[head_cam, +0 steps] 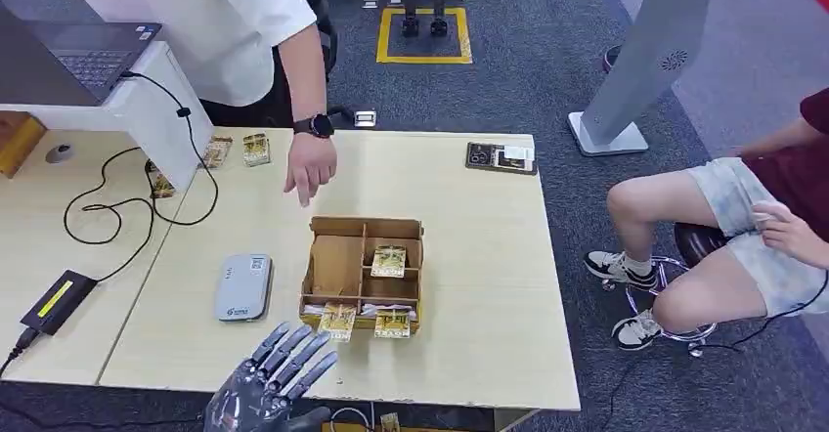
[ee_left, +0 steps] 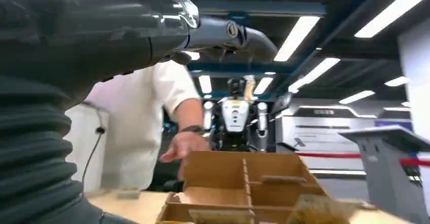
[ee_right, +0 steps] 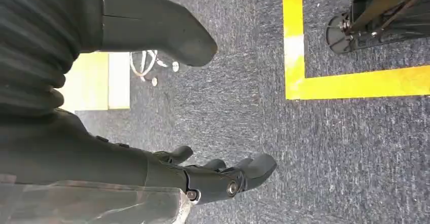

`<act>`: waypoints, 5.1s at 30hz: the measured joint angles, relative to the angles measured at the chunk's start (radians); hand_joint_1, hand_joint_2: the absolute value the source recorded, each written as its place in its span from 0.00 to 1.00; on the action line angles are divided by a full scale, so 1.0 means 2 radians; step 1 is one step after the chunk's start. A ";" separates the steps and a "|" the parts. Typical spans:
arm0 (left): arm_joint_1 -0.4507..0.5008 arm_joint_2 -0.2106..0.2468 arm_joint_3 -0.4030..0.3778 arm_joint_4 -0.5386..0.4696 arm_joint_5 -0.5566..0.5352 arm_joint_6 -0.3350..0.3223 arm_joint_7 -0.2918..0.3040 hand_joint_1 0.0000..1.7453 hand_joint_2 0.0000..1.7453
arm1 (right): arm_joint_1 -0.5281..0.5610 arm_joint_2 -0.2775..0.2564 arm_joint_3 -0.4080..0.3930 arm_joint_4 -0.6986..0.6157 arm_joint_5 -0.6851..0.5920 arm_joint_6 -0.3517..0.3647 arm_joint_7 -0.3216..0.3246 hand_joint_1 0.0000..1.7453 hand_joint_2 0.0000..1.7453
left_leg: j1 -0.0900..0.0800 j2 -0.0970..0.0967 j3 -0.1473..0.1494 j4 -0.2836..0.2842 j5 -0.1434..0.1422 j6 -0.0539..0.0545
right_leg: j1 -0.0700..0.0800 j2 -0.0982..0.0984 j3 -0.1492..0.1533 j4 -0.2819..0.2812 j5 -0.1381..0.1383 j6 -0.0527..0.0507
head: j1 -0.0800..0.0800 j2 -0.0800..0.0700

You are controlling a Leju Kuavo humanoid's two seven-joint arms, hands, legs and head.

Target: Pass the card to the sensor for recognition and then transmit it.

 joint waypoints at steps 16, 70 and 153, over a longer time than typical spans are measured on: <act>-0.017 -0.002 -0.044 0.000 -0.070 0.000 0.138 0.00 1.00 | 0.000 -0.008 0.000 0.020 0.001 -0.008 -0.001 0.00 1.00 | 0.000 0.000 0.000 0.000 0.000 0.000 | 0.000 0.000 0.000 0.000 0.000 0.000 | 0.000 0.000; -0.088 0.017 -0.158 0.146 -0.074 0.000 0.361 0.00 1.00 | 0.000 -0.004 0.000 0.004 -0.001 0.002 0.006 0.00 1.00 | 0.000 0.000 0.000 0.000 0.000 0.000 | 0.000 0.000 0.000 0.000 0.000 0.000 | 0.000 0.000; -0.086 -0.037 -0.106 0.156 -0.071 -0.002 0.376 0.00 1.00 | -0.003 0.002 0.000 -0.006 0.000 0.000 0.010 0.00 1.00 | 0.000 0.000 0.000 0.000 0.000 0.000 | 0.000 0.000 0.000 0.000 0.000 0.000 | 0.000 0.000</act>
